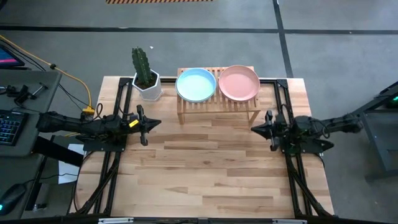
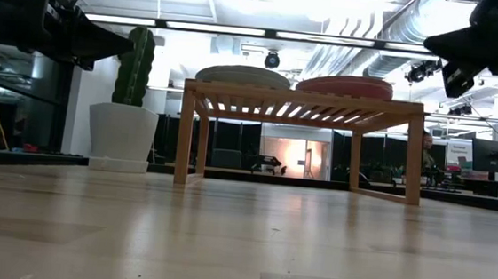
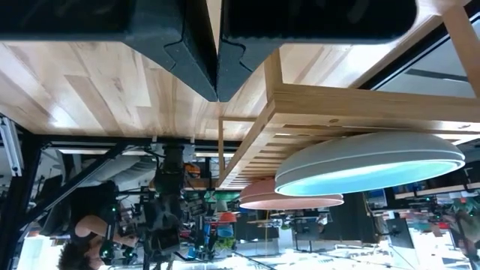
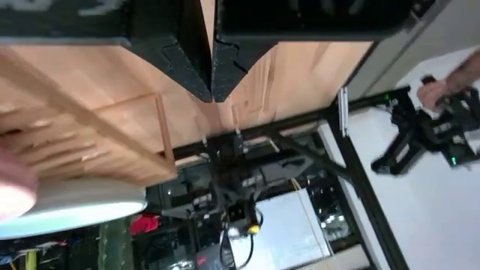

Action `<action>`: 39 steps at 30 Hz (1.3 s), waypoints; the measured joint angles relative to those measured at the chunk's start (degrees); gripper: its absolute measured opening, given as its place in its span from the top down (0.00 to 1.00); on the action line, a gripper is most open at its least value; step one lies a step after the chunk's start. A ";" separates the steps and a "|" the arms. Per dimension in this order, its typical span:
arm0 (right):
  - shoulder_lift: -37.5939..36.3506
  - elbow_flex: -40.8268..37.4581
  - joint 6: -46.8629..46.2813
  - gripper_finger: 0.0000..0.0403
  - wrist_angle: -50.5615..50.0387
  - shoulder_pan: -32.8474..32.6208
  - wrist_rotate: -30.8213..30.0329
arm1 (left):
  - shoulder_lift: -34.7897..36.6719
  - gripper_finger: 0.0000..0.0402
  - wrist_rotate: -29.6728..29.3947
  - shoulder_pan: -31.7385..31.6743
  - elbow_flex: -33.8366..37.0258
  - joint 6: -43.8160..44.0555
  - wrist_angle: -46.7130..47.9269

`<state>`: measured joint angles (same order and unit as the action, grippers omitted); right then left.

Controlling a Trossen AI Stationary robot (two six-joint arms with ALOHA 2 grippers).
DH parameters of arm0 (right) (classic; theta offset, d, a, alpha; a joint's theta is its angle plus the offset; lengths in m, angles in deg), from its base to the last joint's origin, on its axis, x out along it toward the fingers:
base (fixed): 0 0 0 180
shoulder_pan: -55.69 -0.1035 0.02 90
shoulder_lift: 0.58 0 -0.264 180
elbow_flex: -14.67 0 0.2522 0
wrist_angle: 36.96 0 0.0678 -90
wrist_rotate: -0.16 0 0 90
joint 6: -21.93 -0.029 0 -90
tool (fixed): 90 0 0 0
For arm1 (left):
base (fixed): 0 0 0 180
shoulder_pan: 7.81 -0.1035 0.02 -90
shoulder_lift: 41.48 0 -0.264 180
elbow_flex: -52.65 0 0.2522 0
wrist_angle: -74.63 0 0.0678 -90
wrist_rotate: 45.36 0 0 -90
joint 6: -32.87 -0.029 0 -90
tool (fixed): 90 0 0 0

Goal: Place and stack plates onto a shelf
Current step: Return to Home Position

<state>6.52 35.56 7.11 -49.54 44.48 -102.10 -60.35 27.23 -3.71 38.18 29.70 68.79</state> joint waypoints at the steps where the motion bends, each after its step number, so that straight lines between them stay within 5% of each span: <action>1: 0.11 -0.25 0.49 1.00 0.03 -1.53 -1.92 | 0.00 1.00 -0.02 0.00 0.00 -0.02 0.01; 4: -0.02 -0.01 1.98 1.00 0.10 -4.31 -6.46 | 0.00 1.00 -0.03 0.00 0.00 0.00 0.02; 23: -0.08 3.26 8.87 1.00 -4.06 -1.27 -3.43 | 0.00 1.00 -0.02 0.00 0.00 1.27 0.25; 32: -0.09 3.26 9.48 1.00 -4.94 8.20 4.12 | -0.02 1.00 0.00 0.00 0.00 1.48 0.48; 39: -0.04 -2.99 10.44 1.00 2.05 7.76 6.90 | -0.02 1.00 0.03 0.00 0.00 1.50 0.49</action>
<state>6.47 32.58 17.55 -47.49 52.24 -95.20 -60.38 27.26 -3.71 38.18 31.20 69.28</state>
